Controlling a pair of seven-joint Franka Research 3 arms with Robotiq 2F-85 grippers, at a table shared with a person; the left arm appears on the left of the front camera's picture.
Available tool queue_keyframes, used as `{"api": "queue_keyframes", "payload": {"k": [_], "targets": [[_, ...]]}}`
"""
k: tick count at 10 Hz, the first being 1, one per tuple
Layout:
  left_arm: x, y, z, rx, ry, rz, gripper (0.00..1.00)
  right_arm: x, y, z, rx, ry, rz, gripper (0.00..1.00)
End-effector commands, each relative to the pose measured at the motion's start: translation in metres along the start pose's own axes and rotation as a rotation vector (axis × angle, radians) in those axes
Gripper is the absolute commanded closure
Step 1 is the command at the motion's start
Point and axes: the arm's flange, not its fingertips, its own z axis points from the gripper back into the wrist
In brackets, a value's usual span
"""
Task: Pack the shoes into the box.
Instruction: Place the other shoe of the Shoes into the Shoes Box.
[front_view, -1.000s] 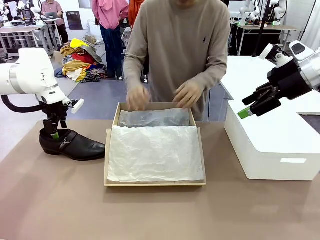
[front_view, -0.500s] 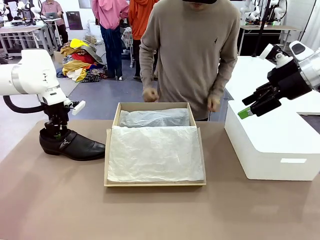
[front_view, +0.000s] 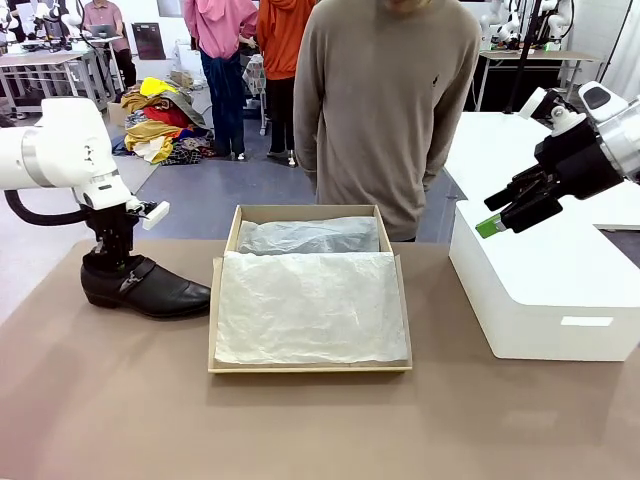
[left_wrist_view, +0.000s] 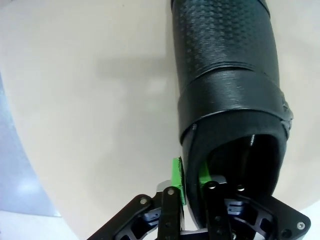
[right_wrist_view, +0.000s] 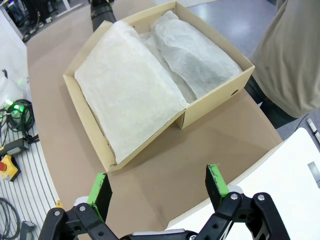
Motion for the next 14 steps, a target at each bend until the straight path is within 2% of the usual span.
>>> {"api": "queue_keyframes", "payload": {"k": [1,6,7,8,10,14], "targets": [[-0.003,0.0,0.004,0.001,-0.003,-0.024,1.0,0.001,-0.004,-0.002,0.009,-0.032,0.026,0.0],[-0.015,-0.009,0.022,0.022,0.042,-0.004,1.0,0.001,-0.004,-0.002,0.009,-0.032,0.026,0.0],[-0.024,-0.007,0.034,0.061,0.019,0.052,1.0,0.001,-0.004,-0.002,0.009,-0.032,0.026,0.0],[-0.032,-0.006,0.053,0.041,0.047,0.128,1.0,0.001,-0.004,-0.002,0.009,-0.032,0.026,0.0],[-0.045,-0.005,0.1,0.106,0.047,0.224,1.0,0.001,-0.004,-0.002,0.009,-0.032,0.026,0.0],[-0.029,-0.015,0.15,0.056,-0.077,0.525,1.0,0.001,-0.004,-0.002,0.009,-0.032,0.026,0.0]]}}
